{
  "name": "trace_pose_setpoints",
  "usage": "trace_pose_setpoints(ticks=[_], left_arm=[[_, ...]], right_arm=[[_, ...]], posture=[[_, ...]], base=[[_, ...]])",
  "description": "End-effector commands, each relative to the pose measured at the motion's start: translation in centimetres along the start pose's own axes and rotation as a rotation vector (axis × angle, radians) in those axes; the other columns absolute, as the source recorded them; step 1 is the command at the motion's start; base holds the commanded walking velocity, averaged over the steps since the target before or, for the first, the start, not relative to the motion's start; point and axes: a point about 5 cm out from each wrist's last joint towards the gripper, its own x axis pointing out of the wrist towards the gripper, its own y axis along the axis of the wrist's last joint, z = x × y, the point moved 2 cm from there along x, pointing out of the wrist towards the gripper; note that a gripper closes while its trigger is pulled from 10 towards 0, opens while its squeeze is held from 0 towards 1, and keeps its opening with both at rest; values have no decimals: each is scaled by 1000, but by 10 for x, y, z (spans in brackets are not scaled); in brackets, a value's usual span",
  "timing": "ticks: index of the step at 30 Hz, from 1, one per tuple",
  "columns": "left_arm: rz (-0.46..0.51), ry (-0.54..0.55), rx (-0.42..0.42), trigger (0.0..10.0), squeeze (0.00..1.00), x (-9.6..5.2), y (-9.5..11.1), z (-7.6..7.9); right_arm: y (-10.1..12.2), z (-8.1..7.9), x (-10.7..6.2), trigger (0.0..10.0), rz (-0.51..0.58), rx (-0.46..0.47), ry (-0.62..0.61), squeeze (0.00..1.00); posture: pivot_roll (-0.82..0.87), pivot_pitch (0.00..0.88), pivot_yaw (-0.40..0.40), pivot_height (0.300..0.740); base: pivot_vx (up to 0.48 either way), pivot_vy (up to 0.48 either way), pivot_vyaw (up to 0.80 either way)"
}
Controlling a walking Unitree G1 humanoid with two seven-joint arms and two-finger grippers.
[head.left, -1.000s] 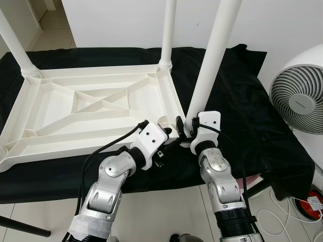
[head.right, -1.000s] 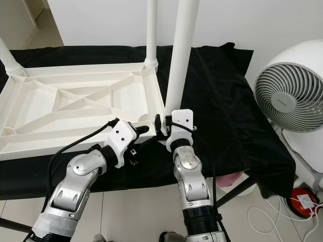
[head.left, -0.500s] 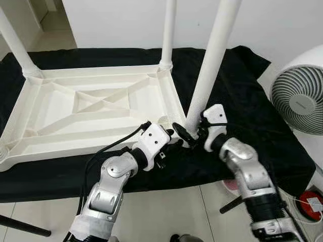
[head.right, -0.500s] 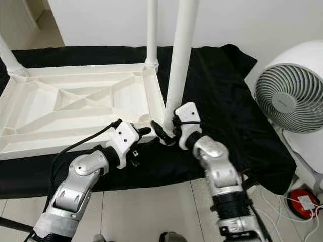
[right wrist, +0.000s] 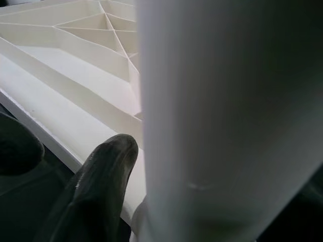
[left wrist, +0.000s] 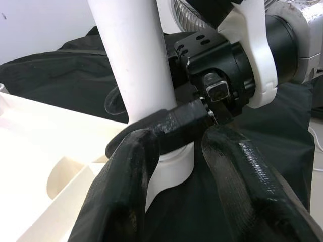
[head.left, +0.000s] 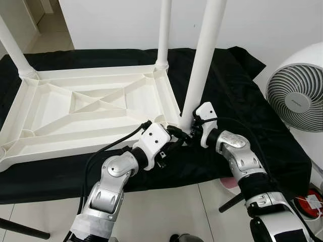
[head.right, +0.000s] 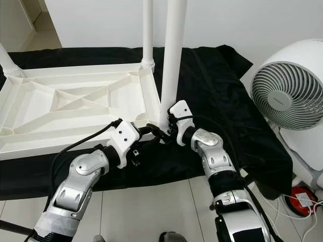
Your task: Building children table
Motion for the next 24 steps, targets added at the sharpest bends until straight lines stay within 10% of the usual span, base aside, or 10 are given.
trace_pose_setpoints(ticks=[1,11,13,14,24], left_arm=[[-3,106,7,10000,0,-2,1,-9],[-3,104,1,10000,0,-2,1,-6],[-4,103,2,10000,0,-2,1,-6],[-4,103,3,10000,0,-3,0,-6],[-9,106,1,10000,0,-4,0,-6]], right_arm=[[-9,-9,3,0,-23,21,60,0],[-12,-7,-3,0,1,36,60,0],[-9,-7,-7,1608,22,40,41,0],[-8,-7,-8,10000,27,41,33,0],[16,-8,-12,10000,117,17,-136,0]], posture=[[-116,77,7,740],[-113,83,11,740],[-109,83,13,740],[-109,83,13,740],[-102,82,2,740]], base=[[0,0,0],[0,0,0],[0,0,0],[0,0,0],[0,0,0]])
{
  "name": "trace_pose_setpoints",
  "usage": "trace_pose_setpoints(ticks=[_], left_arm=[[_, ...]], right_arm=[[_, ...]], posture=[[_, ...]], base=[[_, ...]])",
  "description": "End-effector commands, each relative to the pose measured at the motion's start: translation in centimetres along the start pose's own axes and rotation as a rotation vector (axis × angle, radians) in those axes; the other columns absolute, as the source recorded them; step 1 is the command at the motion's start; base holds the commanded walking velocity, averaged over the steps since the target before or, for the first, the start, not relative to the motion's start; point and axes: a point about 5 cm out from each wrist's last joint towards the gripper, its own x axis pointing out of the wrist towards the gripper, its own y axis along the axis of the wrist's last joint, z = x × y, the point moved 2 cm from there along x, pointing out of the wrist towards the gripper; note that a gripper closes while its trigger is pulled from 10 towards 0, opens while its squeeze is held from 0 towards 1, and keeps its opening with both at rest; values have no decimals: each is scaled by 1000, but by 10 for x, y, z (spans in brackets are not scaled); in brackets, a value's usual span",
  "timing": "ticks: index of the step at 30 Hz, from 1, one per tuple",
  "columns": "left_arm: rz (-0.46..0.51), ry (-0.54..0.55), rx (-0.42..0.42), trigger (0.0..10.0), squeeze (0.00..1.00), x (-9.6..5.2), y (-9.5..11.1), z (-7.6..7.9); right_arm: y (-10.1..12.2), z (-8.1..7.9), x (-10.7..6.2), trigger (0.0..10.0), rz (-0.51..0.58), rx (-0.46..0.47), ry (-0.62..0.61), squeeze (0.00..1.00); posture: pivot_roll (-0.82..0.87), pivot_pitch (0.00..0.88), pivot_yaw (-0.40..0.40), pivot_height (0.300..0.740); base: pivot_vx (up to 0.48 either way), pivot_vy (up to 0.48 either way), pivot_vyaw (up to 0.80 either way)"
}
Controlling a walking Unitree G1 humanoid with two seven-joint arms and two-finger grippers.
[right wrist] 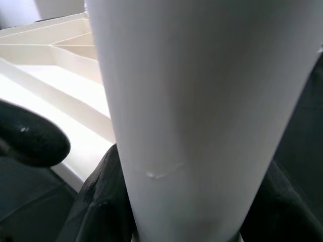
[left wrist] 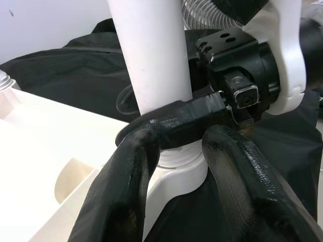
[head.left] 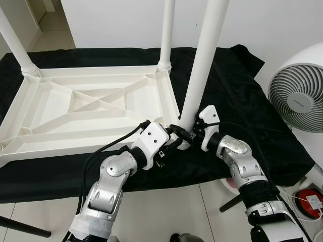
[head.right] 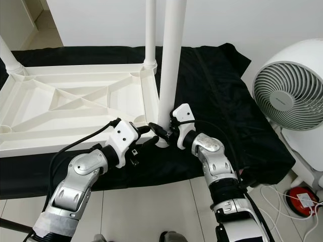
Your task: Building children table
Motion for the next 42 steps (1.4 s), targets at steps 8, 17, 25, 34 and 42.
trace_pose_setpoints(ticks=[8,17,25,34,42], left_arm=[[-15,100,-5,10000,0,-4,-3,-4],[-13,93,-8,10000,0,-2,-2,-2],[-7,85,-5,10000,0,0,-2,-2],[-5,86,-2,10000,0,1,-2,-2],[-5,80,3,10000,0,3,-2,-1]], right_arm=[[11,4,-4,10000,61,5,-268,0],[-13,6,-18,10000,-30,78,-701,0],[-13,5,-22,10000,-43,75,-836,0],[-4,21,-23,10000,6,87,-721,1000],[0,33,-18,10000,-50,11,-327,0]], posture=[[-98,80,-7,740],[-99,76,-6,740],[-109,52,-11,740],[-112,41,-15,740],[-123,42,-12,740]], base=[[0,0,0],[0,0,0],[0,0,0],[0,0,0],[0,0,0]])
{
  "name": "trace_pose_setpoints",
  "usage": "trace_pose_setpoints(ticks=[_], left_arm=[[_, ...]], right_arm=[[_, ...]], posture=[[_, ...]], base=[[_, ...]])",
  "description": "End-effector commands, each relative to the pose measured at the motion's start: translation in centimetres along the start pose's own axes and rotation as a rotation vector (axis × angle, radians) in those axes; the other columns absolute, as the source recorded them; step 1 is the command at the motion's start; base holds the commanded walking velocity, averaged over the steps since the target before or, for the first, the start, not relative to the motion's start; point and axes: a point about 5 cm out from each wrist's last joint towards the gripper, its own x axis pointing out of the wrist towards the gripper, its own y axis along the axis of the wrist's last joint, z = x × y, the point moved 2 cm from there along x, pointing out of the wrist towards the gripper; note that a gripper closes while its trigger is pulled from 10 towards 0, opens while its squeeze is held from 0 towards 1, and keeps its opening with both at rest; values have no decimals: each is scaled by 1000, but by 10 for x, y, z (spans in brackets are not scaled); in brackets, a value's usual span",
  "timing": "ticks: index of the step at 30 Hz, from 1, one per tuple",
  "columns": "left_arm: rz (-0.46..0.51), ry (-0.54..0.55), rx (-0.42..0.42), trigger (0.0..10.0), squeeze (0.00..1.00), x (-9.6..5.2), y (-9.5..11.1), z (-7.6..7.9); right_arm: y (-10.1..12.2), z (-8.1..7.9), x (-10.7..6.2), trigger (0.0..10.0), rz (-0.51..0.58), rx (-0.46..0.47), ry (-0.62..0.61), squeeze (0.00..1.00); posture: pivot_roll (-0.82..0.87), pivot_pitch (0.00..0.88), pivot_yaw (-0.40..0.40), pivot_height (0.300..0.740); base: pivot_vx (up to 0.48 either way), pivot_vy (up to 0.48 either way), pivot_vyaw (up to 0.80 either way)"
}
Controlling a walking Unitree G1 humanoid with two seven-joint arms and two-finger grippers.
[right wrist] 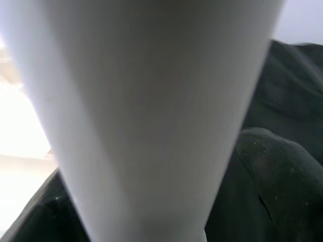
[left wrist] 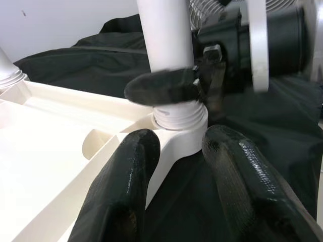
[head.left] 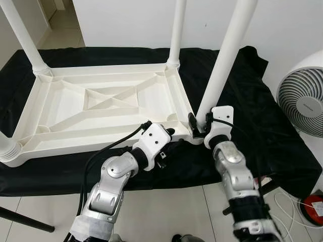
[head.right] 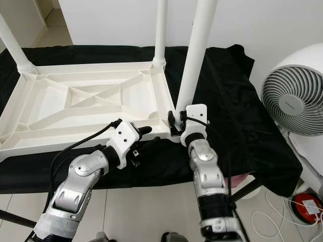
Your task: Building children table
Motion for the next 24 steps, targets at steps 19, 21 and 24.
trace_pose_setpoints(ticks=[19,21,24], left_arm=[[-22,109,21,10000,0,-2,-4,-9],[-22,110,22,10000,0,-2,-4,-10],[-21,112,23,10000,0,-1,-3,-11]], right_arm=[[-14,-33,15,5176,-57,-98,501,0],[-15,-27,17,0,-53,-100,504,0],[-16,-24,18,0,-54,-104,494,0]], posture=[[-98,42,-9,740],[-99,45,-7,740],[-100,47,-5,740]], base=[[0,0,0],[0,0,0],[0,0,0]])
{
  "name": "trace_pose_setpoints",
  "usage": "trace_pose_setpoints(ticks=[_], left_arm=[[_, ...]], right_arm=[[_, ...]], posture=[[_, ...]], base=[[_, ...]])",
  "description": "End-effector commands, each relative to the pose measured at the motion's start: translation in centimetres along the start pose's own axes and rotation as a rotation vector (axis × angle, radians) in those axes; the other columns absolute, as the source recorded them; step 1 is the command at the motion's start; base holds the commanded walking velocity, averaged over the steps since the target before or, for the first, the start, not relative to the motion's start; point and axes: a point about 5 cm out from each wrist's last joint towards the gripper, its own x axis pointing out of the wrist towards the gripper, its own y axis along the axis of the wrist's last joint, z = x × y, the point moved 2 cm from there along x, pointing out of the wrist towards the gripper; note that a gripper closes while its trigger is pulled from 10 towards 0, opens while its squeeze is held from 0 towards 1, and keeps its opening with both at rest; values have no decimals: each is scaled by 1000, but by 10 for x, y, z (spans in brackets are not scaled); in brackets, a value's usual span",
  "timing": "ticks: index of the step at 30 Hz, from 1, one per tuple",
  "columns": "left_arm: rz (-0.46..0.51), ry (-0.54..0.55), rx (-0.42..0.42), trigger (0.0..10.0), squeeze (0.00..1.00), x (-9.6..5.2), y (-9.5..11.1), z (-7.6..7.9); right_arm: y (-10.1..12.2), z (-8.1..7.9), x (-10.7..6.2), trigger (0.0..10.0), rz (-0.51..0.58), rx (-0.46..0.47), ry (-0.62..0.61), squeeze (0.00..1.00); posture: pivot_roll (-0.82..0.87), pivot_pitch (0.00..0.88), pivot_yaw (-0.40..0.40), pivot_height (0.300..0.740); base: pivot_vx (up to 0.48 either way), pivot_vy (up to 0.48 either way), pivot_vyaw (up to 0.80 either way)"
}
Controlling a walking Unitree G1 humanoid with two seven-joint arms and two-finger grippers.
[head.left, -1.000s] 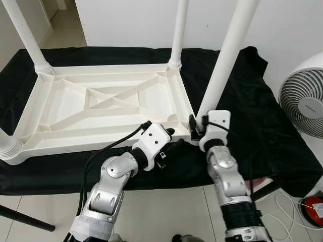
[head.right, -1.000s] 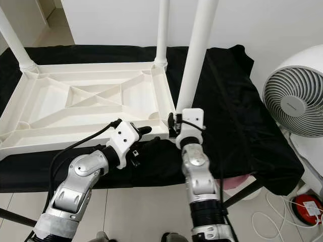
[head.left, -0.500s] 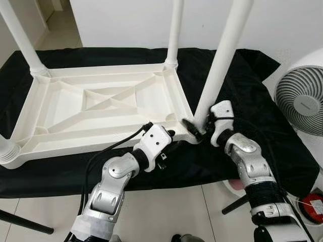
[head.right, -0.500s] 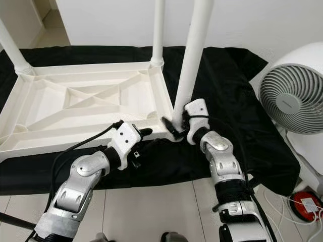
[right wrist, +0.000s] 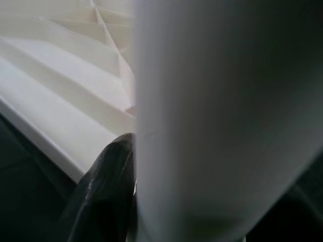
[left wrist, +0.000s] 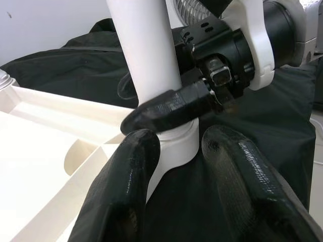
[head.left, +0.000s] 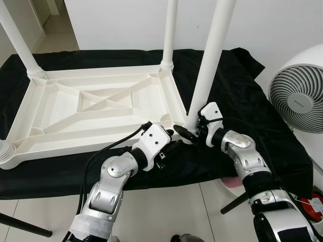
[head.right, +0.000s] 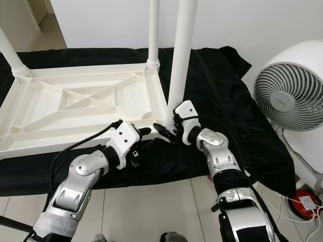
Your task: Building children table
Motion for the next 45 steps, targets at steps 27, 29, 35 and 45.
trace_pose_setpoints(ticks=[27,29,35,45], left_arm=[[14,75,4,10000,0,7,2,-7],[15,72,3,10000,0,7,2,-7],[15,75,1,10000,0,7,1,-6],[8,88,3,10000,0,4,0,-7]], right_arm=[[-2,-3,-18,10000,55,177,-618,0],[-2,-6,-20,10000,52,169,-697,0],[-2,-22,-21,10000,31,177,-886,0],[4,-29,-17,10000,51,203,-815,0]], posture=[[-159,57,20,740],[-160,56,17,740],[-154,55,13,740],[-138,61,6,740]], base=[[0,0,0],[0,0,0],[0,0,0],[0,0,0]])
